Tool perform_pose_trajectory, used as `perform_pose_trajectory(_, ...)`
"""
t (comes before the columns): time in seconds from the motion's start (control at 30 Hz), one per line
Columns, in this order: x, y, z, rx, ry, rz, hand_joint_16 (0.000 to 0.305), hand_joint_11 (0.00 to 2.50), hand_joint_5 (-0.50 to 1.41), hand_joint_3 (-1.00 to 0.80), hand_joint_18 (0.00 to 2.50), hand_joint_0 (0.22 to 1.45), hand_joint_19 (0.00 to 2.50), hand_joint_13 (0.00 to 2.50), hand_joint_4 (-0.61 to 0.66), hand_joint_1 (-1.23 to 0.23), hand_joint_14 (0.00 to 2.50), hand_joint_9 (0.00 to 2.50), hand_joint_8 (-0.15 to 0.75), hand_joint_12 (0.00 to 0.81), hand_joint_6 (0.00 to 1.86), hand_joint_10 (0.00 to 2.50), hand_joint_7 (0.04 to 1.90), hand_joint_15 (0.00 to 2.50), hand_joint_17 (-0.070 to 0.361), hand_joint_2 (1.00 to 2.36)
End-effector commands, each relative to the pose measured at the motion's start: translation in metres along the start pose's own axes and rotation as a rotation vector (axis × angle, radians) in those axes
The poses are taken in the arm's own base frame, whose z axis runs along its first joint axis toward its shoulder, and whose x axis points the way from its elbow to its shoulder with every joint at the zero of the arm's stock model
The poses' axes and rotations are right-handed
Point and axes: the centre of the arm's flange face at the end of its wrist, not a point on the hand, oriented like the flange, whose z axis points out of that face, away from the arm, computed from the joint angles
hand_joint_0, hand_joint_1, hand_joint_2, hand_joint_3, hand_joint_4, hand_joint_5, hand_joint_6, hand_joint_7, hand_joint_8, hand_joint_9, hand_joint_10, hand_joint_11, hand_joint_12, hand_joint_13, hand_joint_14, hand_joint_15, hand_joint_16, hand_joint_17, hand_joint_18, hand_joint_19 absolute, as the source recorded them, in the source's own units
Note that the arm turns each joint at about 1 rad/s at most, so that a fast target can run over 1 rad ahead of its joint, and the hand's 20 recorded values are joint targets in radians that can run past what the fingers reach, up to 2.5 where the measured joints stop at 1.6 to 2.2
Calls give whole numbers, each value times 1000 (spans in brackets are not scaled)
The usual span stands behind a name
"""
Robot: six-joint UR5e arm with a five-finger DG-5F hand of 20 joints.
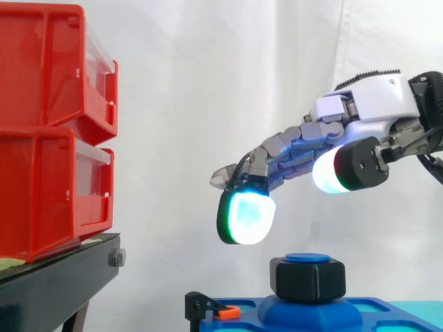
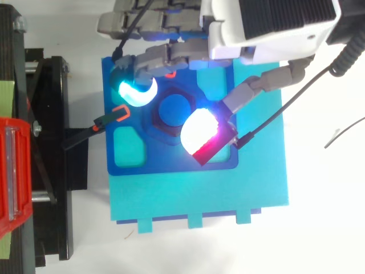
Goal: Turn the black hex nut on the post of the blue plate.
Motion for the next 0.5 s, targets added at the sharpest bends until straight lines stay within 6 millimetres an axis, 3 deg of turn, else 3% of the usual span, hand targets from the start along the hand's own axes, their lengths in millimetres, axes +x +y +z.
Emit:
perform_pose_trajectory(0.0,0,8,4,-12,-5,0,60,0,-220,-500,0,461,84,43,137,-362,0,126,219,357,503,0,881,3,134,1000)
perform_pose_trajectory(0.47,5,27,15,2,-10,-7,60,0,-221,-500,0,461,88,43,132,-359,0,126,219,357,503,0,882,2,134,1000)
